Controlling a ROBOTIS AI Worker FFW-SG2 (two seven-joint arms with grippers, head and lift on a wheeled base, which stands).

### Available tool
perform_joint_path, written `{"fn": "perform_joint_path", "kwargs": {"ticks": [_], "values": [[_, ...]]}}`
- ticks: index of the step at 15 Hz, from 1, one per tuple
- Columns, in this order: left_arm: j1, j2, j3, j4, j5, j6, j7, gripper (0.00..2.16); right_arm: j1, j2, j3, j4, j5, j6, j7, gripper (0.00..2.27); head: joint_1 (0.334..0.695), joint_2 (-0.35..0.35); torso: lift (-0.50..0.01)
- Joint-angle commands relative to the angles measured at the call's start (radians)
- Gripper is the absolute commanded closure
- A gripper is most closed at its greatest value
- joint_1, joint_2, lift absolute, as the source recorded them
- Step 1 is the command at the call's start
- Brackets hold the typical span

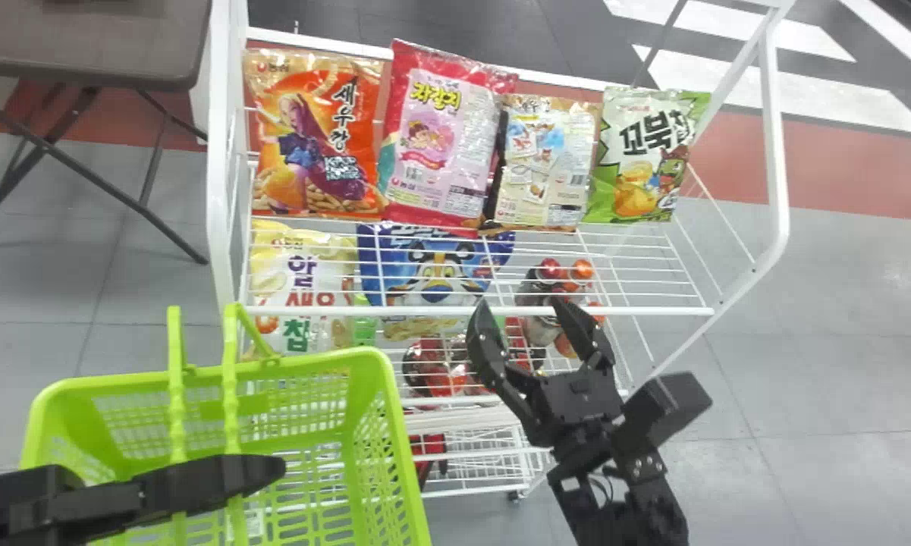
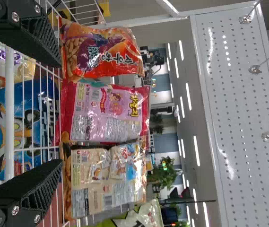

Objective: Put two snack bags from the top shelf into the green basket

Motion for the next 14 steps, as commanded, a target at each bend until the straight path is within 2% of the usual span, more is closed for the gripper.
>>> {"fn": "perform_joint_path", "kwargs": {"ticks": [1,9,14], "values": [[0.003,0.002,0.000,-0.003,0.000,0.004,-0.001,2.14,-0.075,0.001,0.045,0.006,0.024,0.093,-0.020,0.09,0.695,-0.245,-0.001],[0.003,0.011,0.000,-0.011,0.002,0.004,0.003,2.14,-0.357,0.001,0.232,0.191,0.109,0.157,-0.164,0.07,0.695,-0.097,-0.001],[0.001,0.012,0.000,-0.009,0.002,0.004,0.006,2.14,-0.525,0.001,0.307,0.358,0.121,0.176,-0.208,0.06,0.695,-0.032,-0.001]]}}
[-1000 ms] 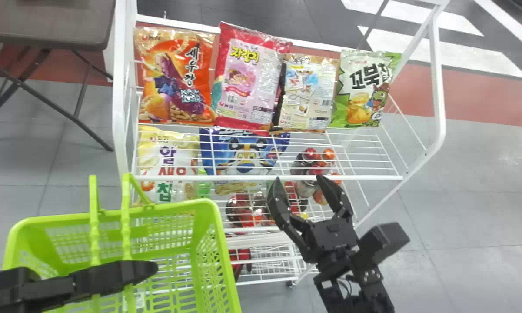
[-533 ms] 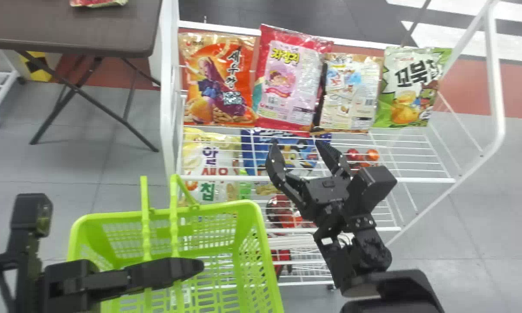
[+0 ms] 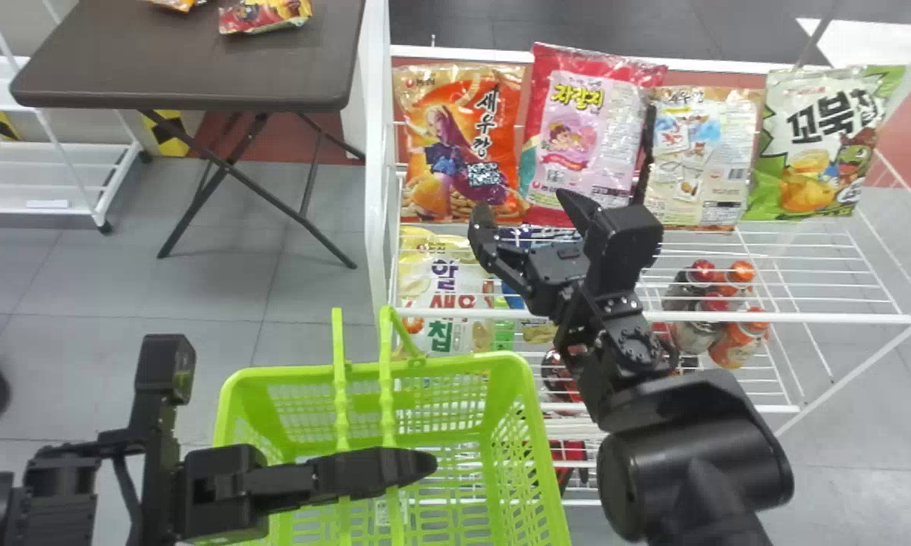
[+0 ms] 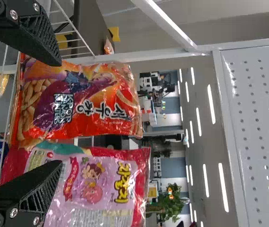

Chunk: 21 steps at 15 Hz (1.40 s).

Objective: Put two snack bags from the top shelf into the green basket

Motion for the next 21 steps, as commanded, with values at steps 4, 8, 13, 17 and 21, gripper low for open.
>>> {"fn": "perform_joint_path", "kwargs": {"ticks": [4,8,13,17,21], "values": [[-0.002,0.000,0.002,0.006,0.000,0.004,0.000,2.14,-0.195,0.001,0.054,0.204,0.006,0.026,-0.009,0.06,0.695,0.003,-0.001],[-0.037,0.006,-0.025,0.032,0.000,0.004,0.000,2.14,-0.281,0.001,0.086,0.314,0.031,0.039,-0.009,0.06,0.695,0.025,-0.001],[-0.071,0.014,-0.060,0.058,0.000,0.004,0.000,2.14,-0.385,0.001,0.117,0.454,0.060,0.042,0.003,0.06,0.695,0.019,-0.001],[-0.072,0.017,-0.061,0.064,0.000,0.004,-0.003,2.14,-0.442,0.001,0.123,0.535,0.062,0.042,0.039,0.32,0.695,0.024,-0.001],[-0.074,0.018,-0.061,0.068,0.000,0.004,-0.005,2.14,-0.444,0.001,0.122,0.547,0.060,0.042,0.052,1.80,0.695,0.027,-0.001]]}}
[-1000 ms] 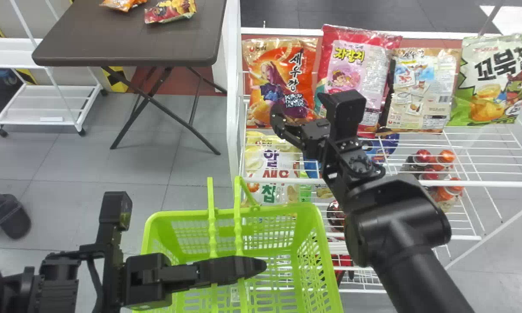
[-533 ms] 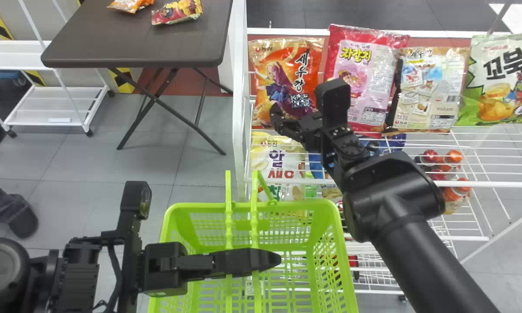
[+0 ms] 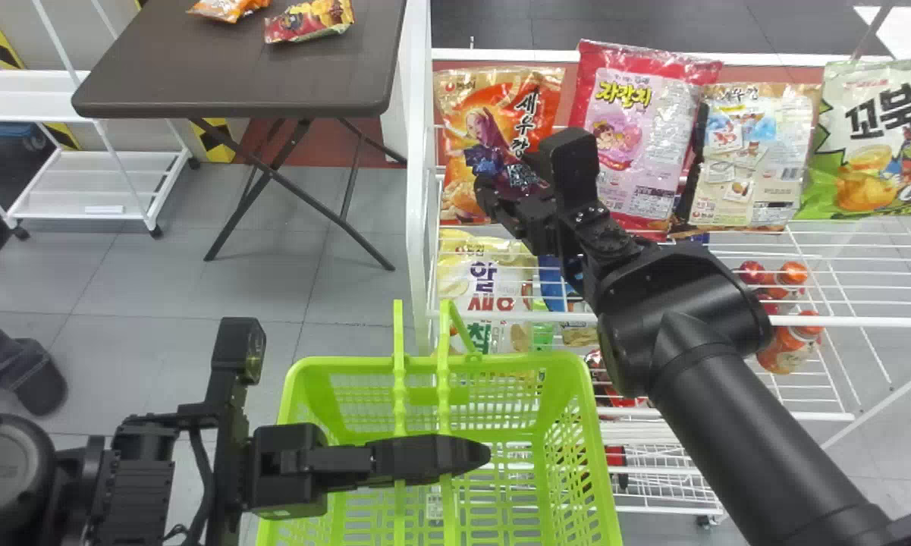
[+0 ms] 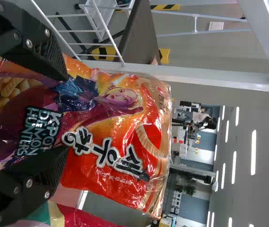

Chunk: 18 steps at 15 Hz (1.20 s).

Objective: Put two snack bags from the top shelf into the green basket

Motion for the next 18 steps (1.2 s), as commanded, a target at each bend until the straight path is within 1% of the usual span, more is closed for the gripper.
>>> {"fn": "perform_joint_path", "kwargs": {"ticks": [1,2,6,9,10,13,16,18], "values": [[-0.002,0.000,0.000,0.000,0.000,0.004,0.000,2.14,0.005,0.001,0.000,0.000,0.006,-0.017,0.006,1.86,0.695,0.026,-0.001],[-0.002,0.000,0.000,0.002,0.000,0.004,0.000,2.14,0.009,0.001,0.000,-0.002,0.010,-0.029,0.002,2.14,0.695,0.026,-0.001],[0.000,0.000,0.002,0.003,0.000,0.004,-0.001,2.14,0.032,0.001,-0.005,-0.023,0.020,-0.066,-0.003,2.19,0.695,0.028,-0.001],[0.000,0.002,0.003,0.002,0.000,0.004,-0.001,2.14,0.124,0.001,-0.010,-0.144,0.064,-0.048,-0.007,2.22,0.695,0.032,-0.001],[0.000,0.003,0.003,0.002,0.000,0.004,-0.001,2.14,0.167,0.001,-0.013,-0.243,0.079,-0.002,-0.014,2.22,0.695,0.034,-0.001],[0.000,0.012,0.006,0.003,0.000,0.004,-0.001,2.14,0.288,0.001,-0.030,-0.448,0.112,0.063,-0.020,2.22,0.695,0.045,-0.001],[-0.005,0.012,0.005,0.005,0.000,0.004,-0.001,2.14,0.410,0.001,-0.050,-0.664,0.161,0.231,-0.020,2.22,0.695,0.043,-0.001],[-0.005,0.012,0.005,0.010,0.000,0.004,-0.001,2.14,0.486,0.001,-0.063,-0.792,0.170,0.317,-0.020,2.22,0.695,0.031,-0.001]]}}
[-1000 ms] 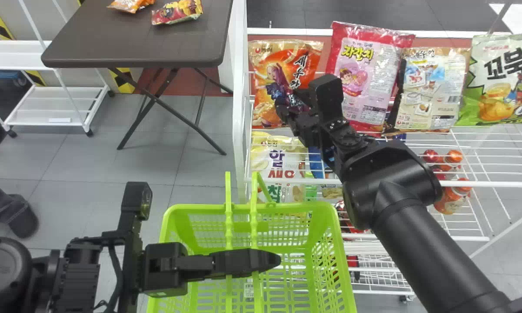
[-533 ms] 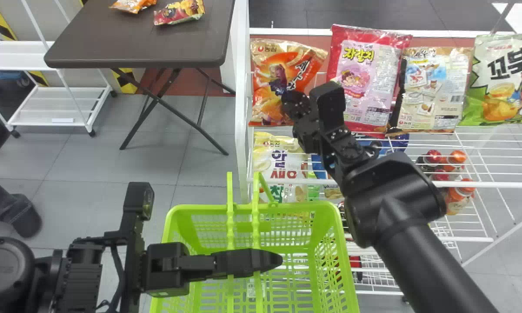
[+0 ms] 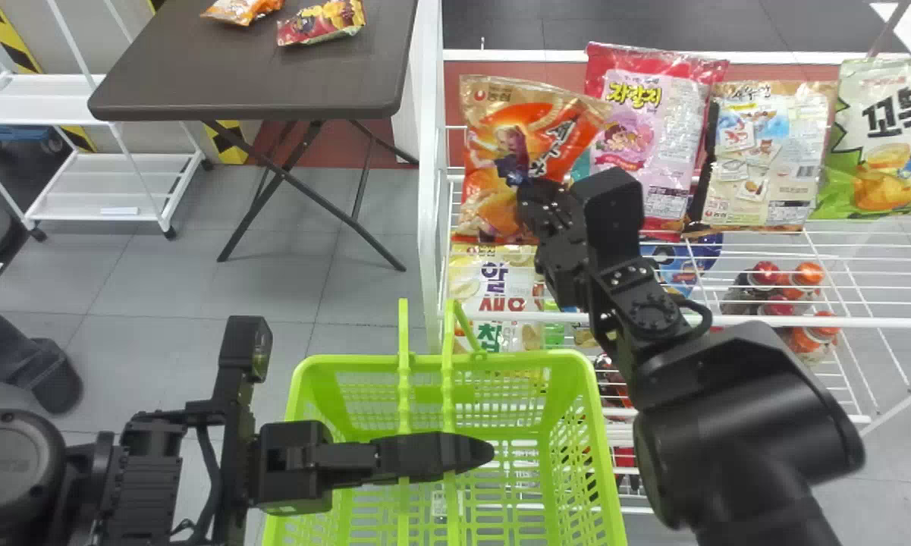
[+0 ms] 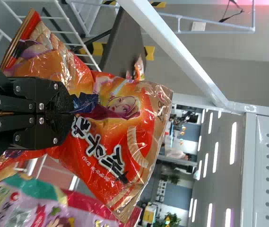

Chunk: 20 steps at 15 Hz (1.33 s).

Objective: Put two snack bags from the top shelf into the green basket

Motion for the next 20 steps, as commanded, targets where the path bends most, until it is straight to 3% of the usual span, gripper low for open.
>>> {"fn": "perform_joint_path", "kwargs": {"ticks": [1,7,11,15,18,20], "values": [[-0.001,0.000,0.001,0.004,0.000,0.004,0.000,2.14,0.096,0.001,-0.017,-0.156,0.008,0.104,0.000,2.22,0.695,0.025,-0.001],[0.030,-0.008,0.031,0.008,0.002,0.004,-0.014,2.14,0.314,0.001,-0.064,-0.492,-0.006,0.383,0.032,2.22,0.695,-0.028,-0.001],[0.047,-0.017,0.047,0.004,0.000,0.004,-0.023,2.14,0.429,-0.064,-0.058,-0.659,-0.036,0.616,0.077,2.22,0.695,-0.039,-0.001],[0.046,-0.017,0.051,0.004,0.000,0.004,-0.025,2.14,0.475,-0.091,-0.050,-0.759,-0.049,0.849,0.160,2.22,0.695,-0.054,-0.001],[0.044,-0.017,0.041,0.003,0.000,0.004,-0.025,2.14,0.479,-0.103,0.000,-0.771,-0.127,0.911,0.192,2.22,0.695,-0.040,-0.001],[0.046,-0.017,0.041,0.001,0.000,0.004,-0.025,2.14,0.473,-0.101,0.031,-0.767,-0.184,0.926,0.199,2.22,0.695,0.017,-0.001]]}}
